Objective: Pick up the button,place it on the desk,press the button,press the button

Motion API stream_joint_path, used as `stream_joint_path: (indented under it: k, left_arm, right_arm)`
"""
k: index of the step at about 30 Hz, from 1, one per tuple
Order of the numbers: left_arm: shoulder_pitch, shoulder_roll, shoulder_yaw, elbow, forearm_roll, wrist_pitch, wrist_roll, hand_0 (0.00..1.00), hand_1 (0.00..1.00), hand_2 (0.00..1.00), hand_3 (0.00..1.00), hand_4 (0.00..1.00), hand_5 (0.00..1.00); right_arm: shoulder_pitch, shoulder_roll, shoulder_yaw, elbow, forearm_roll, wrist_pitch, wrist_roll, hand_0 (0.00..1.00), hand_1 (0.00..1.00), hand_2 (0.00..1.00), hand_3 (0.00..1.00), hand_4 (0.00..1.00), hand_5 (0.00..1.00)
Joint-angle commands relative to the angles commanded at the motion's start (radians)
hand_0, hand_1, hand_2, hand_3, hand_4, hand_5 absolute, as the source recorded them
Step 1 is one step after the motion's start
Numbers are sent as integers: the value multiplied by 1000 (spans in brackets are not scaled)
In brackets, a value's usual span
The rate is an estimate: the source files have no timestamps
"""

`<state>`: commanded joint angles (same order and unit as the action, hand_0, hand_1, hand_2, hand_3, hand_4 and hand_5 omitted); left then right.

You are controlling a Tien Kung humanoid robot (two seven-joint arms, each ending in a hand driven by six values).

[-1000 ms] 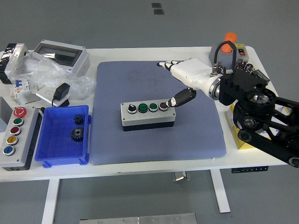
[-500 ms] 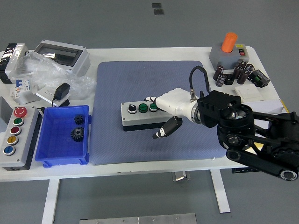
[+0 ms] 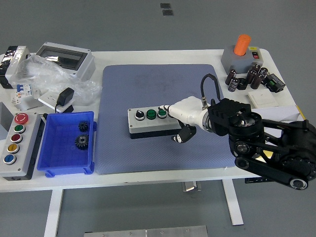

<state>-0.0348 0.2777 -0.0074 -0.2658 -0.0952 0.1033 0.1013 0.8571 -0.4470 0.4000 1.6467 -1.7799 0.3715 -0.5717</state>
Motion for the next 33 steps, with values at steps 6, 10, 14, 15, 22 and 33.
stream_joint_path:
  k: [6,10,14,15,22,33]
  left_arm:
    - [-1,-1,0,0,1,-1,-1,630,632,577,569,526,114]
    - [-1,0,2,0,-1,-2,-3,630,632,577,569,526,114]
    - [0,0,3,0,-2,-3,-4,630,632,577,569,526,114]
    - [0,0,4,0,-2,-3,-4,630,632,577,569,526,114]
    - [1,-1,7,0,-7,-3,-9,630,632,577,569,526,114]
    - [2,-3,-6,-2,2,-2,-14,630,632,577,569,526,114]
  right_arm:
    - [1,10,-15,-32,7,-4,3,594,560,325,998,738,295]
    - [2,16,-26,-60,12,-6,8,594,560,325,998,738,295]
    - [2,21,-39,-78,11,-6,8,589,553,324,998,736,293]
    - [3,21,-42,-80,11,-5,8,589,553,324,998,736,293]
    - [0,22,-57,-75,10,-13,16,583,540,317,998,731,286]
    - [-25,-25,80,11,62,-147,99,574,530,304,998,732,282]
